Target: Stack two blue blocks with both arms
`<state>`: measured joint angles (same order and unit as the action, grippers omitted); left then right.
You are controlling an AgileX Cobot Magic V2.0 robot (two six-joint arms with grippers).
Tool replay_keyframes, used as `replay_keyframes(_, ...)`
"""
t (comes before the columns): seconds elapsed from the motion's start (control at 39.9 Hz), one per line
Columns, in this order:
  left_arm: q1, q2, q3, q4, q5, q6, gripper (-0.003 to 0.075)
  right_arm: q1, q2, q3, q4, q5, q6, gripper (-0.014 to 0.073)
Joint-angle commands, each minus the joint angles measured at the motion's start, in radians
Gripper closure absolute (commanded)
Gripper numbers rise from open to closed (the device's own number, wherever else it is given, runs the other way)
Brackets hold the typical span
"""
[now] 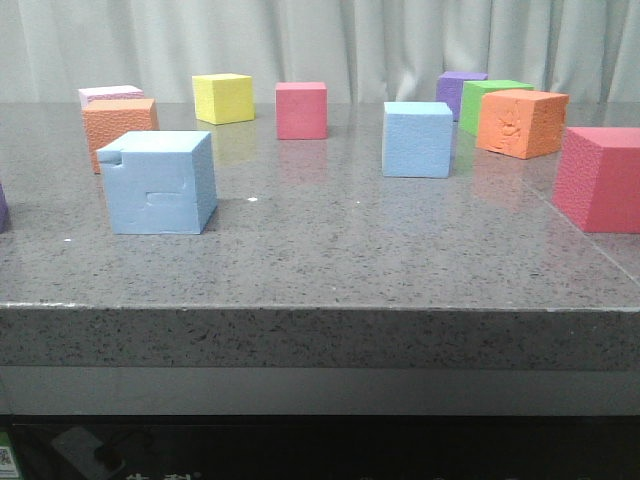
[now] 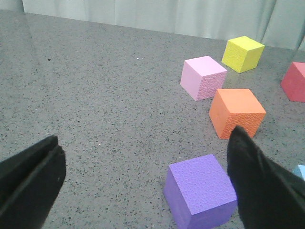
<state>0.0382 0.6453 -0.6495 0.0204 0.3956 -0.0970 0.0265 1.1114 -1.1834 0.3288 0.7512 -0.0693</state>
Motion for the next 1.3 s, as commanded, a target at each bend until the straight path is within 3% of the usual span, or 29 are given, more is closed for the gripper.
replay_keyframes(0.0, 0.001, 0.004, -0.037, 0.003, -0.084, -0.003, 0.0048, 0.038, 0.102, -0.125, 0.025, -0.012, 0.027, -0.0058)
replay_keyframes(0.38, 0.001, 0.004, -0.037, 0.003, -0.084, -0.003, 0.0048, 0.234, 0.539, -0.534, -0.093, 0.153, 0.246, -0.0058)
replay_keyframes(0.68, 0.001, 0.004, -0.037, 0.003, -0.084, -0.003, 0.0048, 0.253, 0.829, -0.838, -0.094, 0.362, 0.326, -0.0058)
replay_keyframes(0.85, 0.001, 0.004, -0.037, 0.003, -0.084, -0.003, 0.0048, 0.252, 0.898, -0.915, -0.102, 0.414, 0.327, -0.0058)
replay_keyframes(1.05, 0.001, 0.004, -0.037, 0.003, -0.084, -0.003, 0.0048, 0.252, 0.908, -0.918, -0.179, 0.416, 0.344, -0.0058)
replay_keyframes(1.28, 0.001, 0.004, -0.037, 0.003, -0.084, -0.003, 0.0048, 0.252, 0.927, -0.918, -0.179, 0.411, 0.344, -0.0058)
